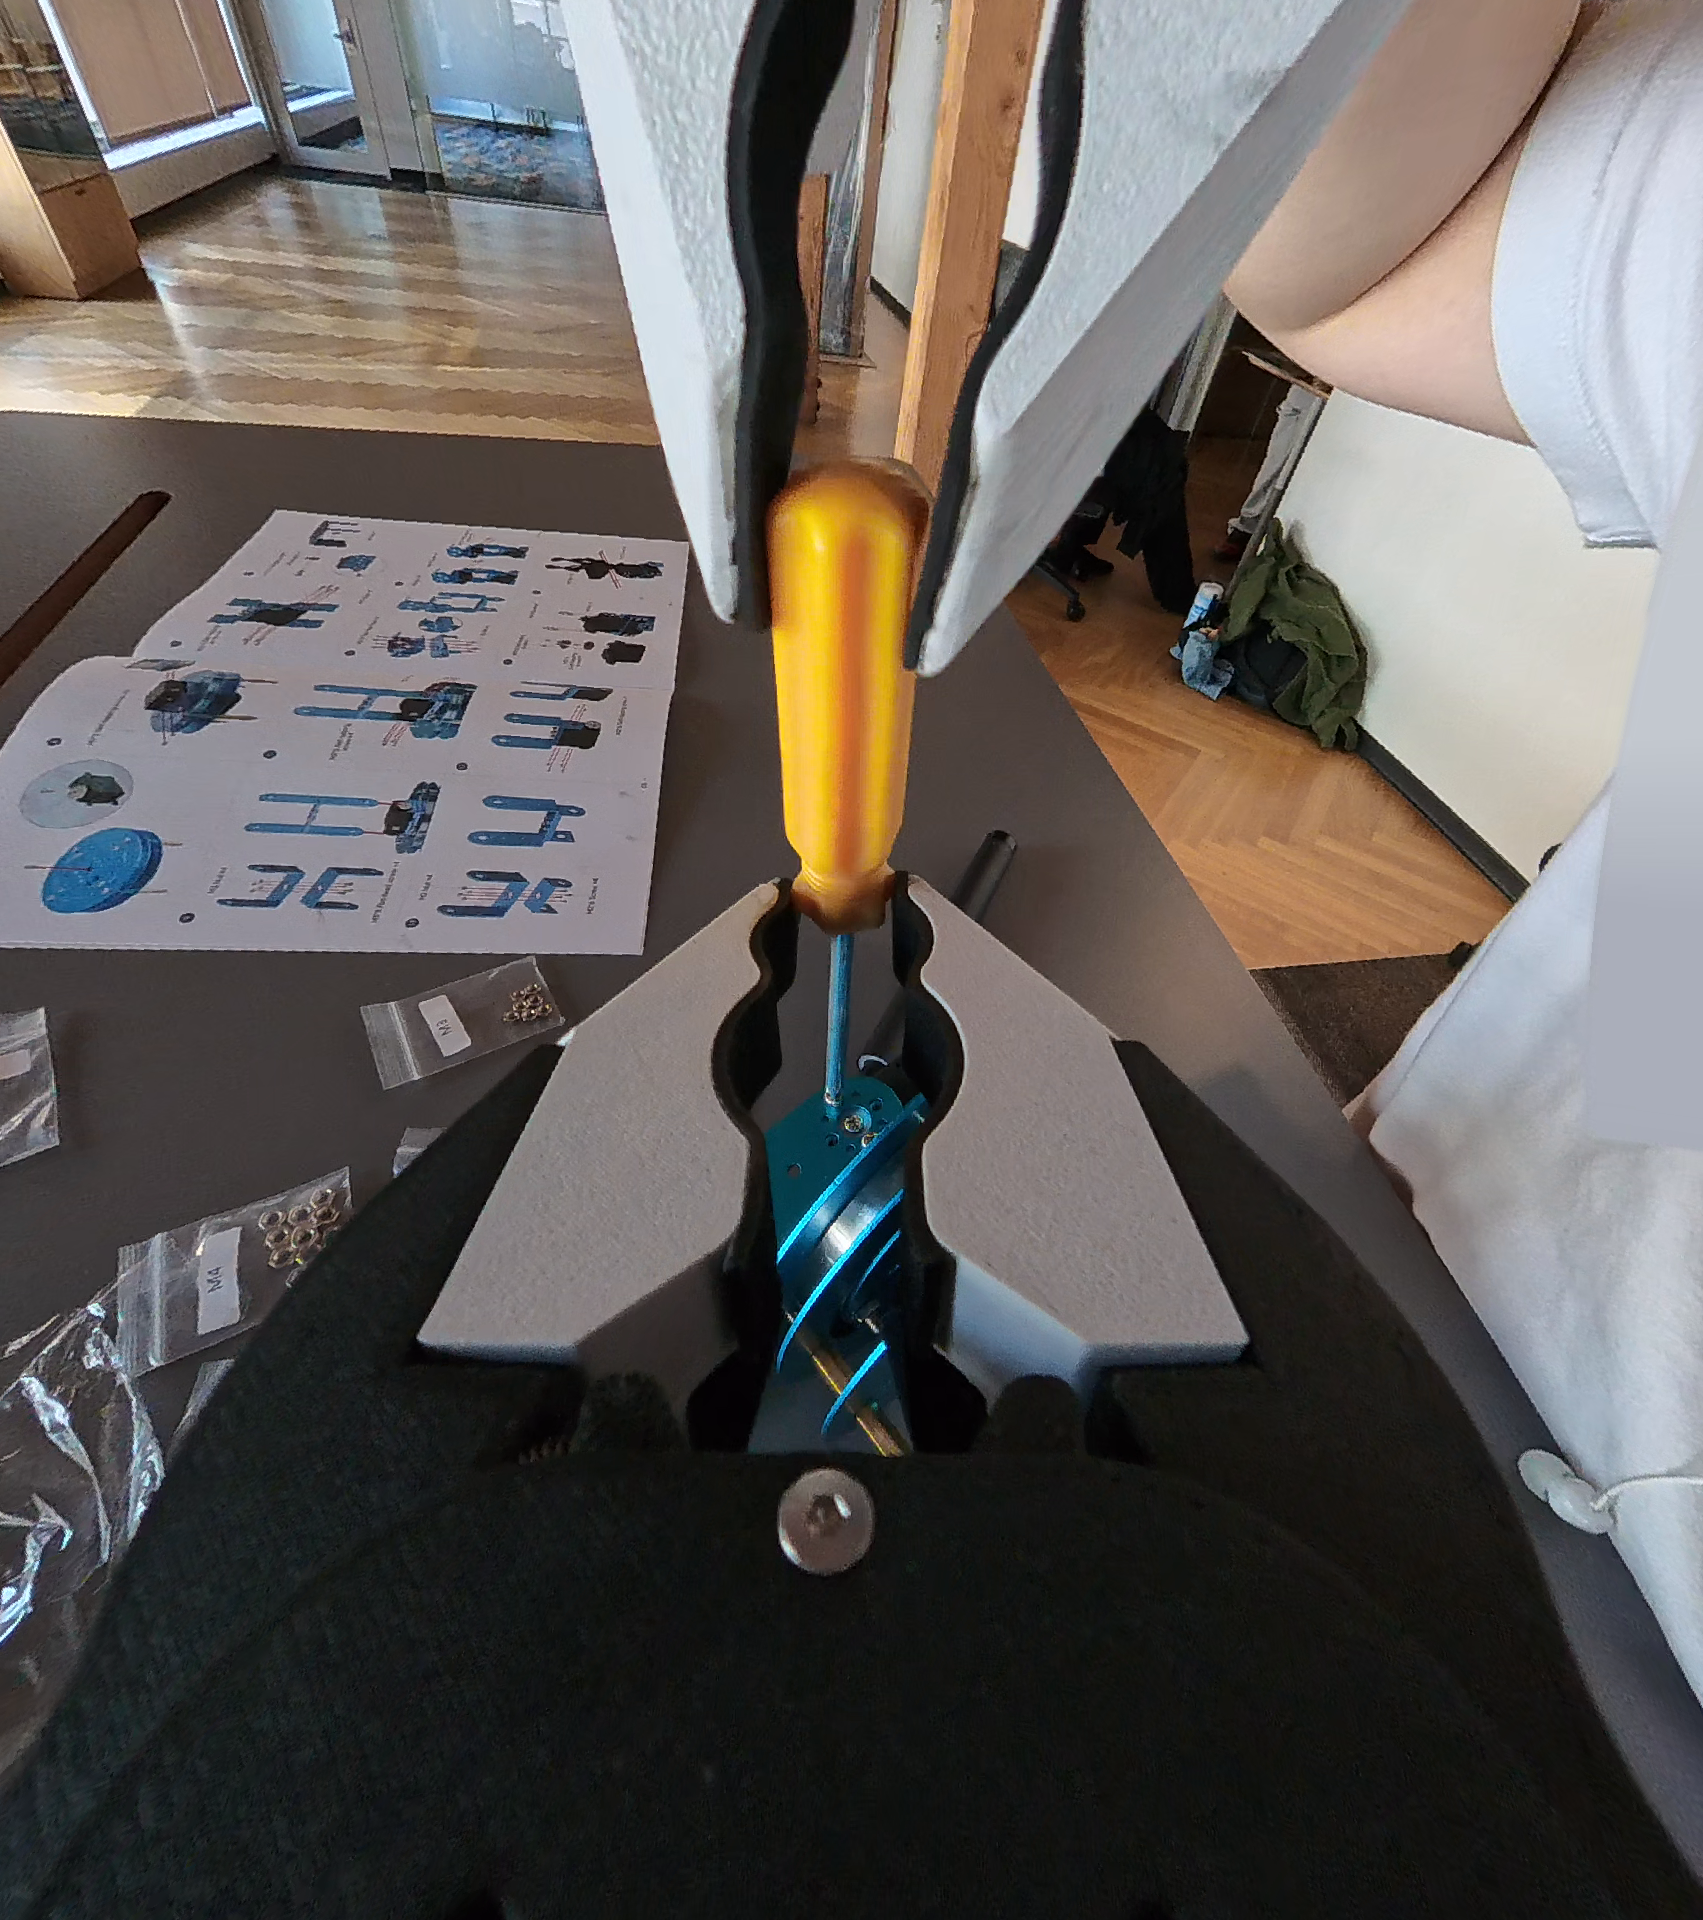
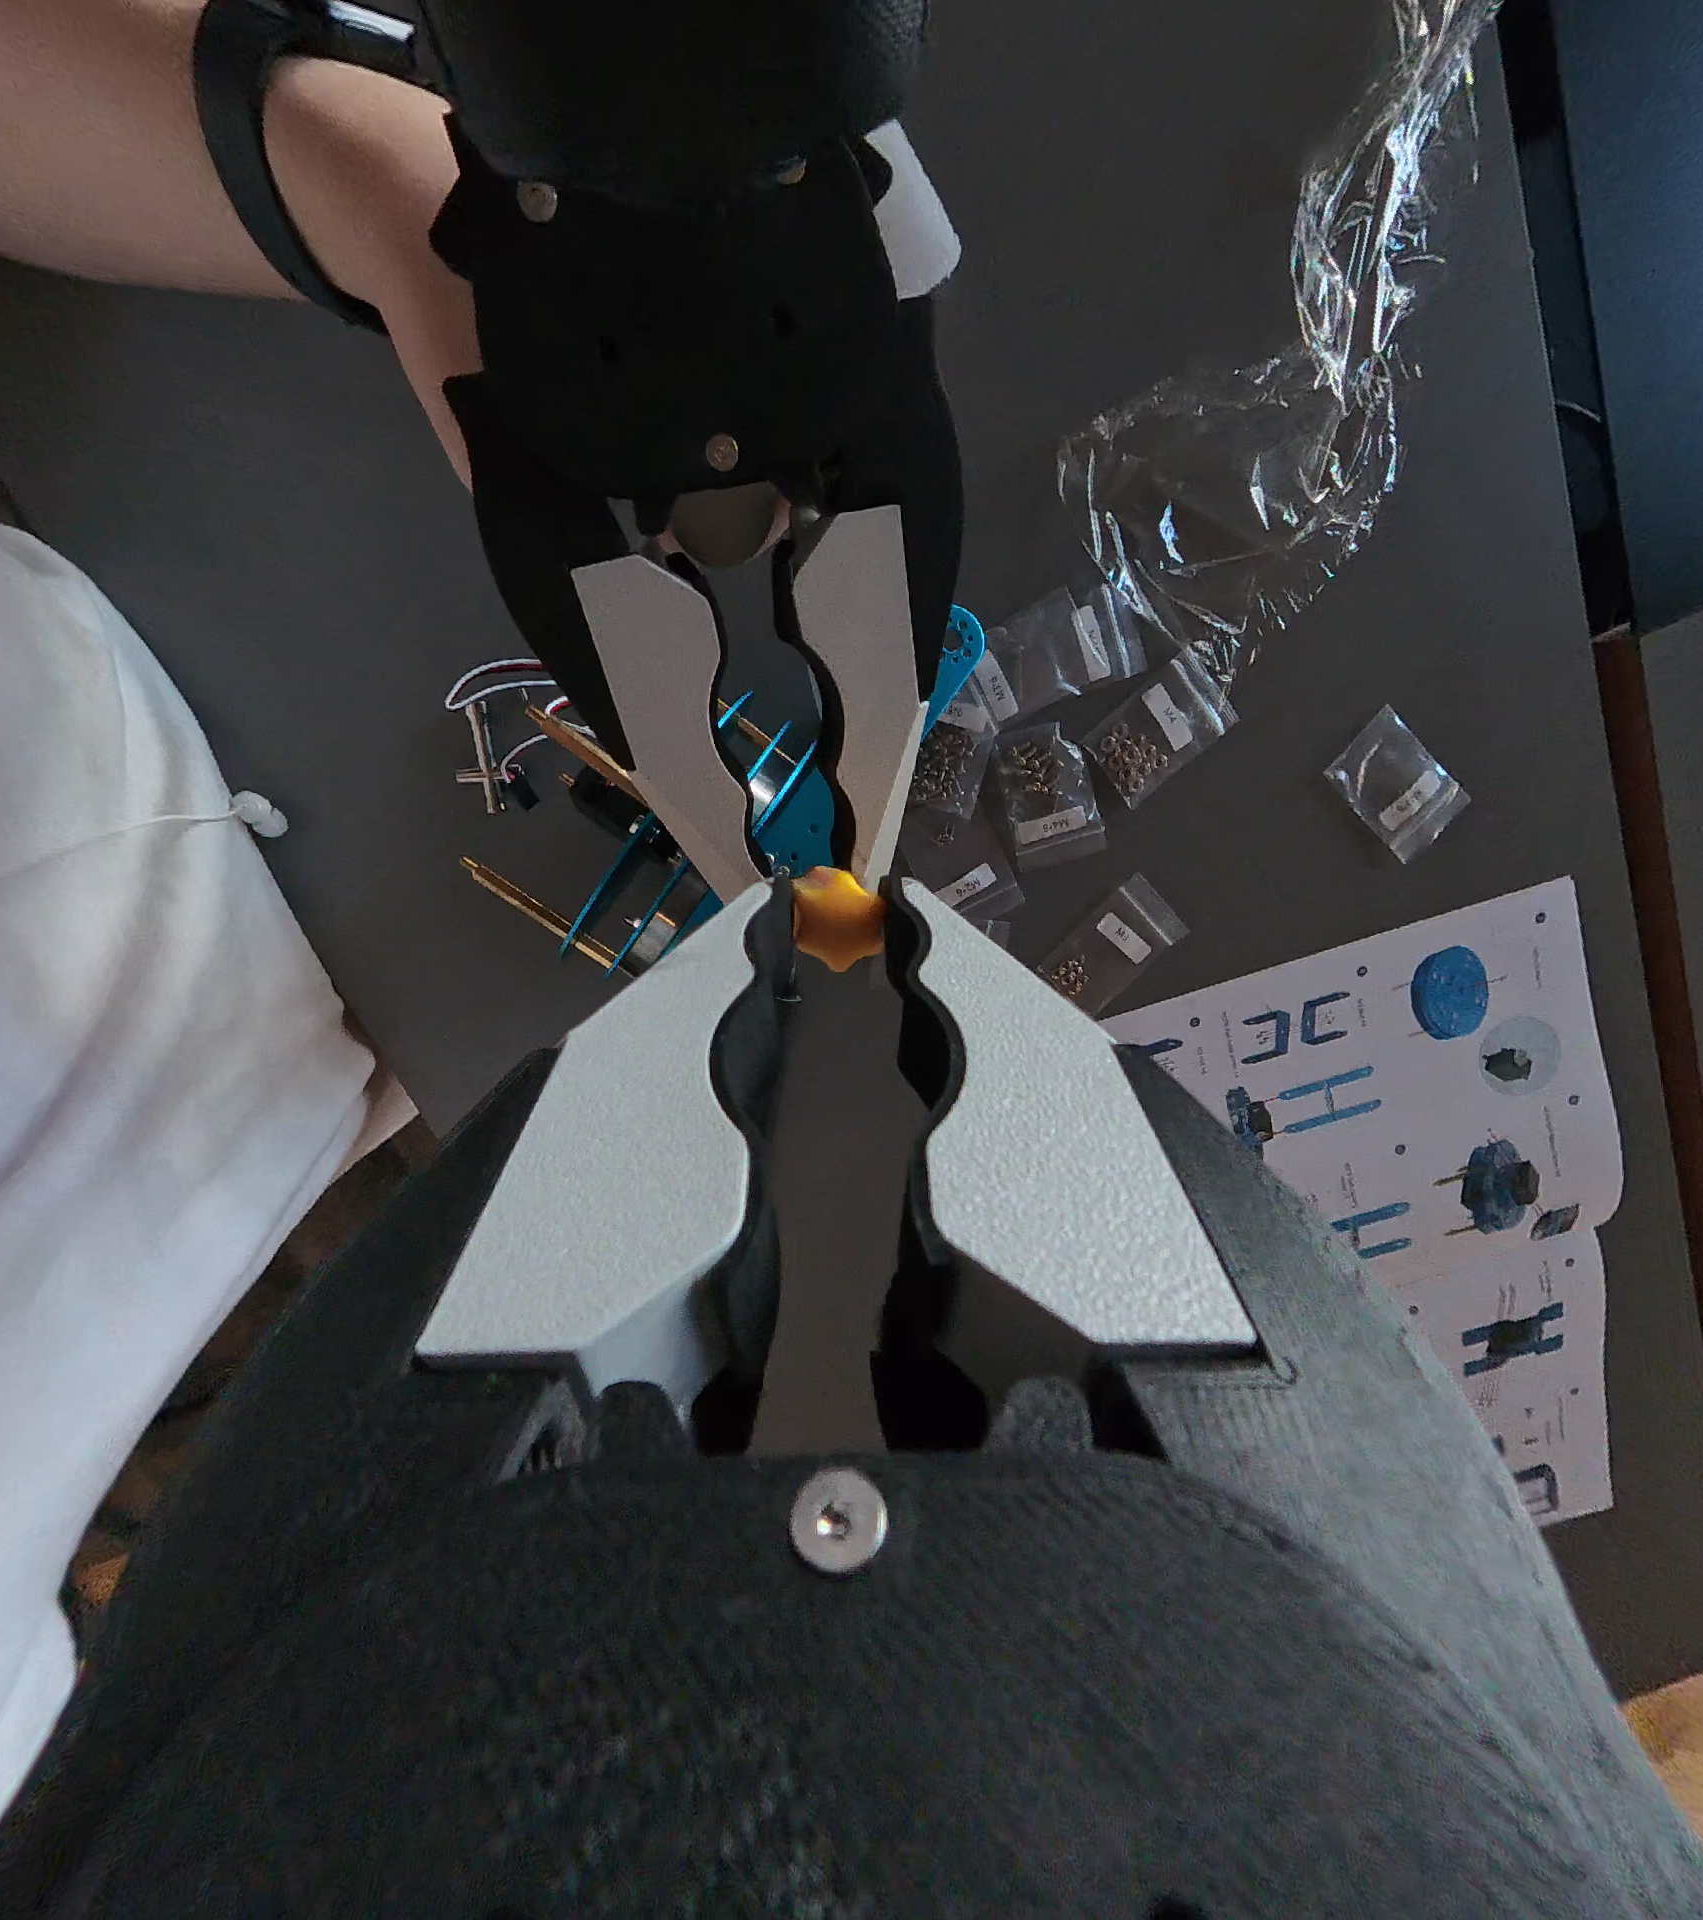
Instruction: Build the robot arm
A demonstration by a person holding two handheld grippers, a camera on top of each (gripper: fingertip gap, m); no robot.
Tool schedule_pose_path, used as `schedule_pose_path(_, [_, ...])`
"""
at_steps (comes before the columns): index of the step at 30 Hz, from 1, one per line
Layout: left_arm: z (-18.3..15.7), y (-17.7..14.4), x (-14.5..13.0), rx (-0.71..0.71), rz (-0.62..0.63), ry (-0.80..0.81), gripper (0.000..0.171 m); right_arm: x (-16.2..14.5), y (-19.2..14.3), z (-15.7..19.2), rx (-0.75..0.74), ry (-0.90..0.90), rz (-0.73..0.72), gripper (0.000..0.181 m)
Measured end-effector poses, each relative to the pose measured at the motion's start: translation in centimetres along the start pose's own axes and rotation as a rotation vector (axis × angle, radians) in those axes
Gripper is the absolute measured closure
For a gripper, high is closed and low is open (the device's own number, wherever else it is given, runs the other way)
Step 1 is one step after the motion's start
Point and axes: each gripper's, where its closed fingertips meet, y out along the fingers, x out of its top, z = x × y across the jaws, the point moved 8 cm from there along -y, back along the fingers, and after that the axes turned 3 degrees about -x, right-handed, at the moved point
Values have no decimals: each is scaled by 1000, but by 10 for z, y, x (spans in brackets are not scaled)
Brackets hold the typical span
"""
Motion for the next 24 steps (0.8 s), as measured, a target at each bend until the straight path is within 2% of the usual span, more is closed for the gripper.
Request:
schedule_pose_path(6, [-1,0,0,-1,8,10,155,3,0,-4,142,-73,-35,160])
schedule_pose_path(7, [-1,0,0,-2,8,9,155,3,0,-5,146,-84,-35,166])
schedule_pose_path(12, [-2,1,1,-2,14,15,155,1,-1,-4,114,-140,-24,166])
schedule_pose_path(19, [-2,-1,0,-11,8,3,157,0,-2,0,-11,73,19,165])
schedule_pose_path(22, [-3,0,1,-19,9,3,158,0,-2,0,28,-13,30,164])
schedule_pose_path(24, [-4,0,1,-20,11,5,158,1,-3,2,114,-58,1,156])
